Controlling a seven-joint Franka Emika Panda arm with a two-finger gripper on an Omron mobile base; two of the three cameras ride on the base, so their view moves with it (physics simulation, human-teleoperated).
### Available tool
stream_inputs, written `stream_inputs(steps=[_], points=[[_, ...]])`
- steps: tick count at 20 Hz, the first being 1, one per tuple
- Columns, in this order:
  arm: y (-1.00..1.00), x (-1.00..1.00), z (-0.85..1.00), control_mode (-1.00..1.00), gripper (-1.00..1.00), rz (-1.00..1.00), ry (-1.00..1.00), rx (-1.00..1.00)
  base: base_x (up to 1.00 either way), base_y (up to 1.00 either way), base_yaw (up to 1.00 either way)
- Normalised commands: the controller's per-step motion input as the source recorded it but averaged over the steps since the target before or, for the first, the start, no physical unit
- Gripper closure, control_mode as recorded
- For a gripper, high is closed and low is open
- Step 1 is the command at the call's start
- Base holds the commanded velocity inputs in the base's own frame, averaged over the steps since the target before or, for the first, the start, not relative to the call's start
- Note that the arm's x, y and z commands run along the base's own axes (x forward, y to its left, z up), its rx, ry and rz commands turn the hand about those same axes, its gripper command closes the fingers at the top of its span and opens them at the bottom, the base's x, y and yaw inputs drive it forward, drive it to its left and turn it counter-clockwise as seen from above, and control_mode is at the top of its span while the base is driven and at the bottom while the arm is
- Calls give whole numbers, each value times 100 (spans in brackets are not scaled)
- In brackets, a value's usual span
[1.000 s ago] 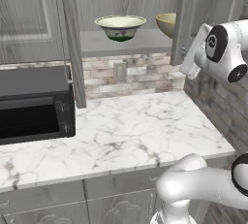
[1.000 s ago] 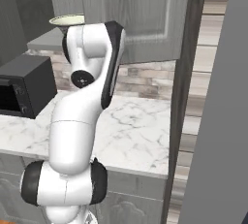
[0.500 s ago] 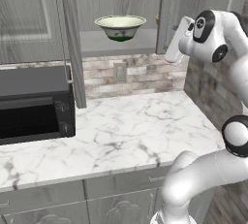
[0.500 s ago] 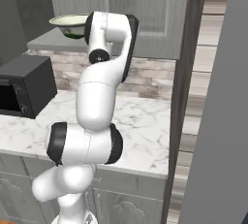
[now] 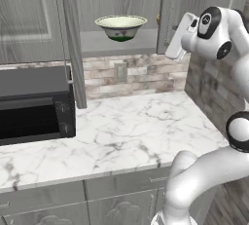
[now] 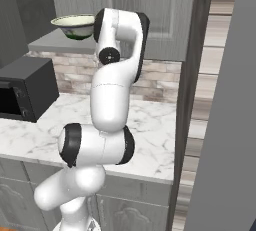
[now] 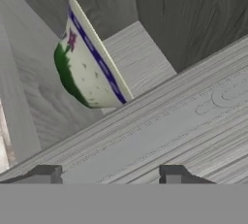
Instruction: Open the cabinet. Pick the bowls from the counter and place them in the cabinet. Then close the cabinet.
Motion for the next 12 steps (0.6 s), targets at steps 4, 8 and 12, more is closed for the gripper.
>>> stream_inputs(steps=[4,8,12], points=[[16,-37,0,-100,-100,0,0,8,0,0,0],[40,-52,7,-100,-100,0,0,6,0,0,0],[48,-49,0,-100,-100,0,0,13,0,0,0]])
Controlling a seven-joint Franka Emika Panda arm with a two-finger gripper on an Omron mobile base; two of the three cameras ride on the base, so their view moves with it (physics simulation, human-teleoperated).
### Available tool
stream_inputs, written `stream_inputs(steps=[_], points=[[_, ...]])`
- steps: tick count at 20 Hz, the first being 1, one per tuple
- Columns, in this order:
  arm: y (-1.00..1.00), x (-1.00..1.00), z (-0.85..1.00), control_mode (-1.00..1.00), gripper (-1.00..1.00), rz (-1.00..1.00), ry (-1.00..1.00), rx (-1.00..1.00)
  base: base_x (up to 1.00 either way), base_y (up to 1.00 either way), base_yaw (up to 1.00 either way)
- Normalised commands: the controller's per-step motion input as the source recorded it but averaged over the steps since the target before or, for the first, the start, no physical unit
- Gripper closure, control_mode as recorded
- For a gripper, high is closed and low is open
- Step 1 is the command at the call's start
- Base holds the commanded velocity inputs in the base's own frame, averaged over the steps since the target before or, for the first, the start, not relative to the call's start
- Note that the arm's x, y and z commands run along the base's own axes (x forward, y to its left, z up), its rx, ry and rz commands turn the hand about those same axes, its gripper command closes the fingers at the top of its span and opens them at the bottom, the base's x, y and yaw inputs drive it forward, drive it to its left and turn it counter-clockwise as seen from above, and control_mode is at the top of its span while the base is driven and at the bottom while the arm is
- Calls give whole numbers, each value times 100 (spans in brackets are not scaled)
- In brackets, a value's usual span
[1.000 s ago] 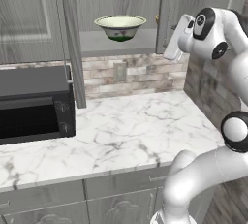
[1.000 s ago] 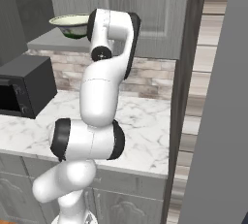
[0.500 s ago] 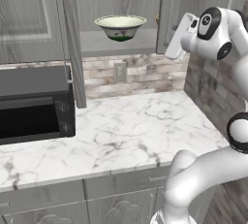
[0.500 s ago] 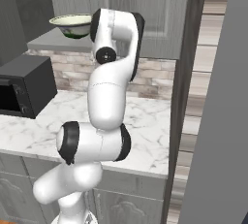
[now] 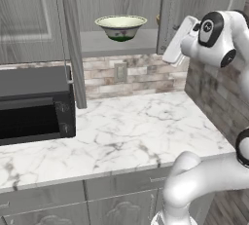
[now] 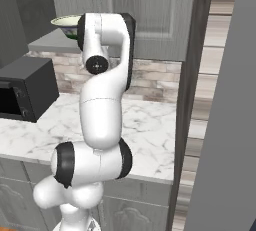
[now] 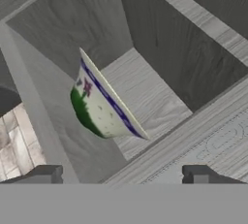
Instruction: Open the cabinet. Pick the bowls from the counter and place them in the cabinet. Then close the cabinet.
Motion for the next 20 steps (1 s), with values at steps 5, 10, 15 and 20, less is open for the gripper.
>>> stream_inputs(steps=[5,10,15,20], points=[[46,-53,1,-100,-100,0,0,13,0,0,0],[-32,-93,27,-100,-100,-5,0,20,0,0,0],[-16,-100,16,-100,-100,-12,0,17,0,0,0],[0,-96,3,-100,-100,-11,0,14,0,0,0]])
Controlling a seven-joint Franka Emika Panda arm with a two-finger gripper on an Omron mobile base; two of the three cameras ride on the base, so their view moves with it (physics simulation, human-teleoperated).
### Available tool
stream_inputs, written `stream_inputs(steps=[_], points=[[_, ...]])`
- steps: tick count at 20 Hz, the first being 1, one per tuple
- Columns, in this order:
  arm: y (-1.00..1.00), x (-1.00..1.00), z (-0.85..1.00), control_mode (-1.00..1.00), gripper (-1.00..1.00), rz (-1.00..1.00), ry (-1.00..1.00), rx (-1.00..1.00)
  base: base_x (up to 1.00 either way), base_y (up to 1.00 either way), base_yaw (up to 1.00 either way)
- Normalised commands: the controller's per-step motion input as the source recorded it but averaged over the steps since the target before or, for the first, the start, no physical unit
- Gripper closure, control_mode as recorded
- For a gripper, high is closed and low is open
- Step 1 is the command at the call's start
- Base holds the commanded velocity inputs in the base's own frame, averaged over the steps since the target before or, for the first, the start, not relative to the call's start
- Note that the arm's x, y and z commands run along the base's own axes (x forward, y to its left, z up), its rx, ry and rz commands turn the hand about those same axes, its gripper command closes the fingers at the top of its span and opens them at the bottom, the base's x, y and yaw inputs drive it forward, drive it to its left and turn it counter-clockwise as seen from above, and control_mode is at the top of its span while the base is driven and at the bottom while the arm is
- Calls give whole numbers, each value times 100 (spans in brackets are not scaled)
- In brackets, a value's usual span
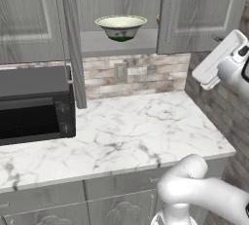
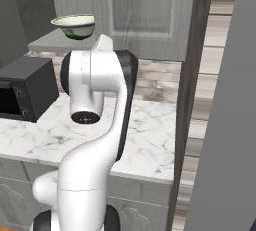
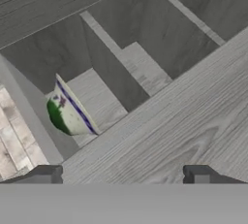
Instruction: Open the cabinet. Pick the bowls from the counter and place them in the cabinet. Then close the cabinet.
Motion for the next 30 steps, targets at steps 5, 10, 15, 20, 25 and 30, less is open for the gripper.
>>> stream_inputs(steps=[5,10,15,20,25,30], points=[[34,-54,0,-100,-100,-1,1,24,0,0,0],[91,-42,0,-100,-100,0,-2,5,0,0,0],[93,-47,0,-100,-100,0,-9,0,0,0,0],[85,-54,13,-100,-100,0,-4,0,0,0,0],[68,-54,23,-100,-100,0,0,0,0,0,0],[76,-52,23,-100,-100,0,0,0,0,0,0]])
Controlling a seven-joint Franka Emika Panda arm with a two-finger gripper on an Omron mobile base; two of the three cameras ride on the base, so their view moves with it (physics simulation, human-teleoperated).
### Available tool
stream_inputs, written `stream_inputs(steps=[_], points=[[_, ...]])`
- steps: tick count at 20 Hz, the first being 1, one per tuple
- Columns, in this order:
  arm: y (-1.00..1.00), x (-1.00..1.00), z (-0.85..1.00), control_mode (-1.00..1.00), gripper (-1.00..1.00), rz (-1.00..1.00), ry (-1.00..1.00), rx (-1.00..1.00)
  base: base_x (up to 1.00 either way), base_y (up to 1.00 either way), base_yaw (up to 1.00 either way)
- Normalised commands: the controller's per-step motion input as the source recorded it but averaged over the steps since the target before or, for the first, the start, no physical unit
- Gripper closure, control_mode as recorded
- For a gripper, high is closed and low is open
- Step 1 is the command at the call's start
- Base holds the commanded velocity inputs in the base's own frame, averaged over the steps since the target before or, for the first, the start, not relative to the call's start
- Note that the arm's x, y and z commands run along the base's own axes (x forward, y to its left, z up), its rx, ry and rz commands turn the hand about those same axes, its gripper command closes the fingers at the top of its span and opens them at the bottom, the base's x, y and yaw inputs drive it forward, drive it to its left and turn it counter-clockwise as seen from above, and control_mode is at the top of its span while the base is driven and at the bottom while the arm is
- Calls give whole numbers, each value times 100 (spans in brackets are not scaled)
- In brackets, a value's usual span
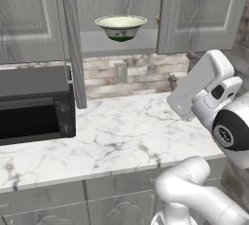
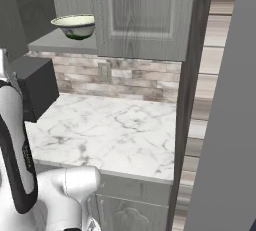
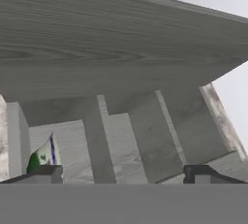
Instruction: Open the cabinet. Pick the bowls from the counter and place them in the cabinet. Then close the cabinet.
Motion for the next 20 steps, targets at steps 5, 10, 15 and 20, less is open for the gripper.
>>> stream_inputs(steps=[5,10,15,20], points=[[91,-39,8,-100,-100,0,0,0,0,0,0],[98,-29,0,-100,-100,0,0,0,0,0,0],[82,-29,1,-100,-100,0,0,0,0,0,0],[88,-32,0,-100,-100,0,0,0,0,0,0]])
